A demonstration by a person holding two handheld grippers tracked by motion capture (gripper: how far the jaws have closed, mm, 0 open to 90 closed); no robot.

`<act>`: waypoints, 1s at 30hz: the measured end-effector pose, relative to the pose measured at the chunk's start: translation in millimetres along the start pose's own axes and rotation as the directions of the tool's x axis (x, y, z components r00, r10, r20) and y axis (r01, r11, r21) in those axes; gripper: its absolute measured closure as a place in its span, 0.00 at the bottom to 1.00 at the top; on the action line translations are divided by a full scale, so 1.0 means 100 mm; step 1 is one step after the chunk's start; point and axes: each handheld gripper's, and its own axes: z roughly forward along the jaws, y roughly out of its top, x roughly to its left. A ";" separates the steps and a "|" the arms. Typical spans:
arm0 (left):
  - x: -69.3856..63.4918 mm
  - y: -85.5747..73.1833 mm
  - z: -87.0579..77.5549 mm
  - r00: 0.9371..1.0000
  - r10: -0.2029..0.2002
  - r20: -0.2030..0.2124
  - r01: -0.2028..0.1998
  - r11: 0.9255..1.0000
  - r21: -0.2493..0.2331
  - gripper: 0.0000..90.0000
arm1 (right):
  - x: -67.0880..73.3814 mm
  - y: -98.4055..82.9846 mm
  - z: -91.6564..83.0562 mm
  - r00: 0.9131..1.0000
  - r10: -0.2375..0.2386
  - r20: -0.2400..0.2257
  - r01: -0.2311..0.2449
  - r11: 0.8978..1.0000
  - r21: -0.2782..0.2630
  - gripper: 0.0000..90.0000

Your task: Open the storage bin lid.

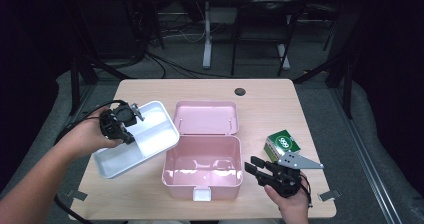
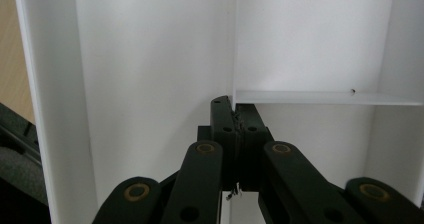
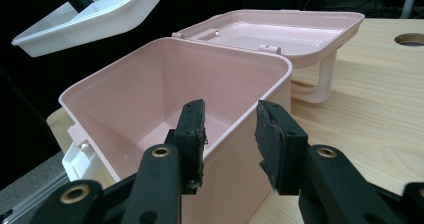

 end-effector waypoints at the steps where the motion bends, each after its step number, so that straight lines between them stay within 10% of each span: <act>1: 0.03 -0.03 0.01 1.000 -0.027 0.002 0.027 1.000 0.001 0.99 | 0.01 0.00 0.00 1.000 0.001 0.000 -0.001 1.000 0.001 0.71; 13: 0.29 -0.27 0.19 0.974 -0.227 -0.009 0.227 0.973 0.028 0.99 | 0.01 0.00 0.01 1.000 0.000 -0.003 0.000 1.000 0.002 0.71; 30: 0.34 -0.39 0.77 0.957 -0.288 0.026 0.285 0.955 0.077 0.99 | 0.01 -0.01 0.01 1.000 0.000 -0.001 0.000 1.000 0.004 0.71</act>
